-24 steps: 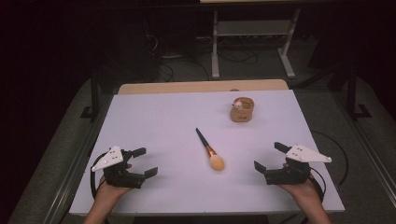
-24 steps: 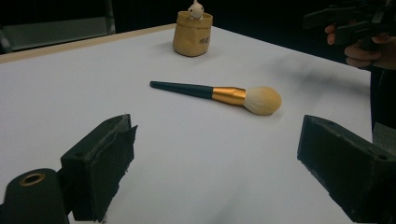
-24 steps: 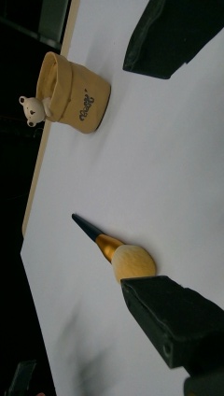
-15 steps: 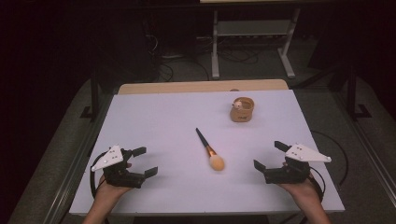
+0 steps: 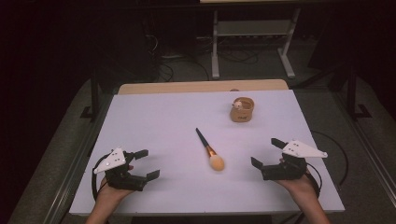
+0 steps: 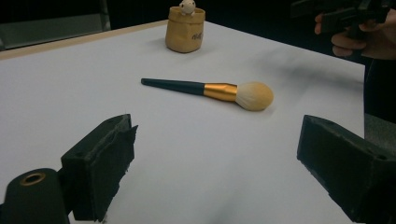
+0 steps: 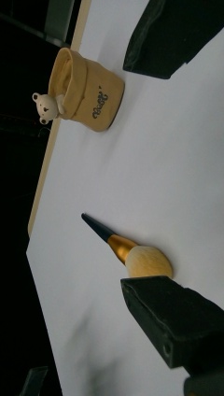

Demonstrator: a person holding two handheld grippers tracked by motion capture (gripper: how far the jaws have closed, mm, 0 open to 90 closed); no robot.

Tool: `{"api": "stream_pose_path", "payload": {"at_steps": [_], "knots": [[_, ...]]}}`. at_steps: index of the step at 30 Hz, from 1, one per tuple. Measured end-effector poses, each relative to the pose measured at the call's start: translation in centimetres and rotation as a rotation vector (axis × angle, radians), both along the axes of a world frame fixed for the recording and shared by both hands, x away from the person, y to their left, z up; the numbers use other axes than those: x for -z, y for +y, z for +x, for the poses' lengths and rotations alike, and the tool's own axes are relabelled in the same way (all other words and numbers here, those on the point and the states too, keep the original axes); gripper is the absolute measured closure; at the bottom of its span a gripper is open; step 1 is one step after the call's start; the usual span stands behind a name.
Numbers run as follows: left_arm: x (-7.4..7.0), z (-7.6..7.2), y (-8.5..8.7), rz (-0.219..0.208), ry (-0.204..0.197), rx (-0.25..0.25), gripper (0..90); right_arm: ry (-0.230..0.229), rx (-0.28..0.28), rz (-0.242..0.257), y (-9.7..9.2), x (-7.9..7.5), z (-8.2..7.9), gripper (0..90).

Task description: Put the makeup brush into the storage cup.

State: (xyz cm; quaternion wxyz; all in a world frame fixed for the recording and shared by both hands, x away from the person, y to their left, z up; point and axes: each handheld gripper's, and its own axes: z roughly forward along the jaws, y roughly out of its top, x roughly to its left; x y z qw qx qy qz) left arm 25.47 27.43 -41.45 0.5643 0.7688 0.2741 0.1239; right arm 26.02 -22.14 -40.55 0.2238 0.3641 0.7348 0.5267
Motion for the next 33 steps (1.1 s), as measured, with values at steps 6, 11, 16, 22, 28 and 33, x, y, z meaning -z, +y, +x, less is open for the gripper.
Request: {"api": "stream_pose_path", "payload": {"at_steps": [6,11,16,22,28,33], "knots": [[0.0,0.0,0.2,-0.013,-0.003,-0.007,10.7,0.0,-0.01,0.003,0.6,-0.1,0.5,0.0],[-0.1,-0.1,0.2,-0.016,-0.005,-0.01,10.7,0.005,-0.019,0.007,0.8,0.0,0.9,0.0],[0.0,0.0,0.4,-0.027,0.002,-0.009,12.1,0.011,-0.022,0.021,0.8,0.0,1.2,0.0],[-0.1,-0.1,0.5,-0.038,0.0,-0.003,12.4,0.016,-0.024,0.031,0.9,-0.1,1.4,0.0],[-0.1,0.0,0.3,-0.03,0.0,-0.001,11.1,0.009,-0.026,0.041,0.9,-0.2,1.7,0.0],[-0.1,0.0,0.3,-0.033,0.014,0.0,11.0,0.014,-0.025,0.046,1.0,-0.3,2.0,0.0]]}}
